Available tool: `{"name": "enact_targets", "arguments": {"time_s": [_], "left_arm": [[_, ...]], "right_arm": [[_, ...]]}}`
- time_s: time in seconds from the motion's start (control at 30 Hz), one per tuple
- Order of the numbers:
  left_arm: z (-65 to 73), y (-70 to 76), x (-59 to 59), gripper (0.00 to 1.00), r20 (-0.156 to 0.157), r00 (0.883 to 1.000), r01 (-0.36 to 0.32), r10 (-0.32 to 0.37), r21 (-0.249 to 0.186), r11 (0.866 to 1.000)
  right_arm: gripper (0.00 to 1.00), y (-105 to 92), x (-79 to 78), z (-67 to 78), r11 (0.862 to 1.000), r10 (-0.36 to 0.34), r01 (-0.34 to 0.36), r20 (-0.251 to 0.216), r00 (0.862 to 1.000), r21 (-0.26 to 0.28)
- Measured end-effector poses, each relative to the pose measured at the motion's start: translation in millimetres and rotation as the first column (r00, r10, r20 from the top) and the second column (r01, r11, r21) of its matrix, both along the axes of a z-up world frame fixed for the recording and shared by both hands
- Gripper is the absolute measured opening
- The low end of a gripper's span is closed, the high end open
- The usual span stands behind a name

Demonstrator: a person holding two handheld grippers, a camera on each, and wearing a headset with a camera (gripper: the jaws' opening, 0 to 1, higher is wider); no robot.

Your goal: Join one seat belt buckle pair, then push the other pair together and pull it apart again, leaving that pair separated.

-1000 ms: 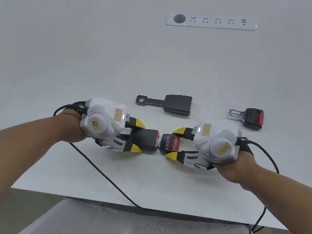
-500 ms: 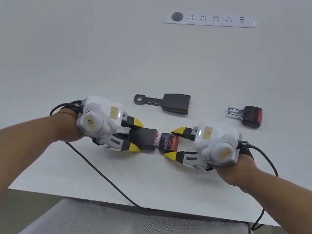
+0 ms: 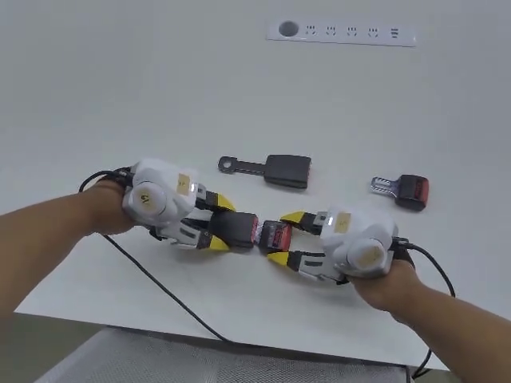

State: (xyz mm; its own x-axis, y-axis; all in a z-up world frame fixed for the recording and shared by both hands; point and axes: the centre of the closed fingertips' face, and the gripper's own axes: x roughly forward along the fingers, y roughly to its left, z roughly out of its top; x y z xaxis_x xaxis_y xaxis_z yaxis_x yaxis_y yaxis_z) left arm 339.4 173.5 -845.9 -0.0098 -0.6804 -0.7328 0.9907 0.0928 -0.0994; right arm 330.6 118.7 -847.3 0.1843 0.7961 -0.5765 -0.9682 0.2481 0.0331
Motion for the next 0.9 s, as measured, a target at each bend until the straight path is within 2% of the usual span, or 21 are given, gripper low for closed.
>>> {"name": "enact_targets", "arguments": {"time_s": [0.13, 0.2, 0.23, 0.3, 0.37, 0.43, 0.47, 0.5, 0.53, 0.57, 0.6, 0.67, 0.73, 0.8, 0.9], "left_arm": [[0.4, -1.1, -1.5, 0.35, 0.014, 1.0, 0.012, -0.012, 0.011, 1.0], [0.3, -1.4, -1.4, 0.35, 0.014, 1.0, 0.004, -0.004, 0.015, 1.0], [0.3, -2.4, -2.0, 0.36, 0.019, 1.0, 0.004, -0.005, 0.023, 1.0], [0.5, -3.2, -2.7, 0.36, 0.022, 1.0, 0.008, -0.009, 0.049, 0.999], [0.4, -5.0, -3.0, 0.36, 0.032, 0.999, 0.012, -0.014, 0.079, 0.997], [0.0, -2.8, -1.0, 0.37, 0.015, 1.0, -0.023, 0.022, 0.09, 0.996], [2.0, -4.1, -0.1, 0.38, -0.002, 0.997, -0.078, 0.078, 0.081, 0.994], [2.9, -3.8, 0.7, 0.39, -0.012, 0.994, -0.11, 0.111, 0.083, 0.99], [5.3, 0.1, 4.0, 0.42, 0.004, 0.991, -0.137, 0.137, 0.092, 0.986], [9.4, -0.1, 2.8, 0.46, 0.015, 0.992, -0.125, 0.124, 0.081, 0.989], [14.5, -0.6, 2.4, 0.51, 0.028, 0.993, -0.12, 0.119, 0.065, 0.991], [25.7, -3.0, 4.0, 0.63, 0.026, 0.986, -0.166, 0.165, 0.027, 0.986], [29.6, -1.1, 9.5, 0.76, 0.051, 0.981, -0.188, 0.187, 0.017, 0.982], [36.3, -0.9, 12.9, 0.8, 0.071, 0.977, -0.202, 0.201, 0.003, 0.979], [48.6, -5.6, 16.9, 0.8, 0.098, 0.974, -0.205, 0.205, -0.012, 0.979]], "right_arm": [[0.33, 0.4, -0.2, 0.0, 1.0, 0.014, -0.014, 0.014, 1.0, -0.016], [0.34, 1.1, -0.4, 0.1, 1.0, 0.012, -0.012, 0.001, 1.0, -0.02], [0.34, 1.5, -0.9, 0.4, 0.999, 0.025, -0.024, 0.011, 1.0, -0.031], [0.35, 1.9, -0.9, 1.4, 0.998, 0.027, -0.028, -0.004, 1.0, -0.054], [0.36, 1.0, 0.2, 4.7, 0.994, 0.045, -0.041, 0.04, 0.998, -0.097], [0.4, 2.0, 0.5, 11.7, 0.998, 0.022, -0.021, 0.022, 1.0, -0.066], [0.49, 3.7, 1.5, 19.4, 1.0, 0.002, -0.002, 0.02, 1.0, -0.02], [0.57, 2.9, 3.5, 23.7, 1.0, -0.006, 0.006, 0.03, 1.0, -0.005], [0.64, -0.1, 4.1, 25.7, 1.0, -0.017, 0.017, 0.028, 0.999, -0.005], [0.7, -3.6, 4.0, 27.7, 1.0, -0.019, 0.019, 0.028, 0.999, -0.007], [0.71, -9.9, 3.9, 31.7, 1.0, -0.025, 0.026, 0.03, 0.999, -0.003], [0.71, -22.2, 4.7, 37.5, 0.999, -0.045, 0.044, 0.032, 0.998, 0.02], [0.76, -39.5, 7.4, 37.7, 0.997, -0.078, 0.078, 0.032, 0.996, 0.007], [0.79, -56.6, 8.7, 39.4, 0.995, -0.103, 0.103, 0.025, 0.994, 0.005], [0.8, -80.8, 10.8, 44.0, 0.992, -0.127, 0.127, 0.035, 0.991, 0.003]]}}
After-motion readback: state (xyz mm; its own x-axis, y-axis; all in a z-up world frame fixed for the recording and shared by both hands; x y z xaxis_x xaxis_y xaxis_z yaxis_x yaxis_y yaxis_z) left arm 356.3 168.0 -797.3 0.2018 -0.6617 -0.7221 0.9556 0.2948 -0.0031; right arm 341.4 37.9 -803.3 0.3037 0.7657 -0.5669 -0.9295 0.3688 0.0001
